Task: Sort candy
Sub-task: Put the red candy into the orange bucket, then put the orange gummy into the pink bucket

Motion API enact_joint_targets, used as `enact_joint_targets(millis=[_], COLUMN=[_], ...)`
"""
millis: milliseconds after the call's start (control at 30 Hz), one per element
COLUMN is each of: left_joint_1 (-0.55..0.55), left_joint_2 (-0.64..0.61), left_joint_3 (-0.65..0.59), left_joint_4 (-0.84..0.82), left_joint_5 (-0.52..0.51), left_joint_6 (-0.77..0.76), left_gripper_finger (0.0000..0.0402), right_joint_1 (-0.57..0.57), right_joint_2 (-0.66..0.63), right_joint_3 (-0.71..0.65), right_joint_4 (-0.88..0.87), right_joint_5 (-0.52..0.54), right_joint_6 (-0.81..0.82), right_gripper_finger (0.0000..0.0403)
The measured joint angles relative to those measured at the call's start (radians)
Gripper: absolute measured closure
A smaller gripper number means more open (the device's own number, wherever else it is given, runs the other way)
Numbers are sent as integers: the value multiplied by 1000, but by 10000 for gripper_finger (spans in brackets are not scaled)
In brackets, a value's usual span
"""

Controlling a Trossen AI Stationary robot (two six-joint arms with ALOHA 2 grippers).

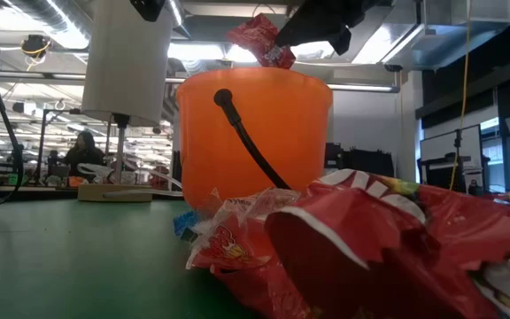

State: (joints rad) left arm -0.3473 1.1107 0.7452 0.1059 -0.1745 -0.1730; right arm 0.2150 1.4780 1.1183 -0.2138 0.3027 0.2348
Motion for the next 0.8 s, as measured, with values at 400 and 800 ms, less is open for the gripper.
enact_joint_targets(millis=[400,800], left_joint_1=[0,0], left_joint_2=[0,0], left_joint_3=[0,0], left_joint_4=[0,-1], left_joint_5=[0,0], left_joint_6=[-5,-27], left_gripper_finger=[266,266], right_joint_1=[0,2], right_joint_2=[0,-37], right_joint_3=[0,14], right_joint_4=[-2,-119], right_joint_5=[-19,-171], right_joint_6=[51,190], right_gripper_finger=[359,264])
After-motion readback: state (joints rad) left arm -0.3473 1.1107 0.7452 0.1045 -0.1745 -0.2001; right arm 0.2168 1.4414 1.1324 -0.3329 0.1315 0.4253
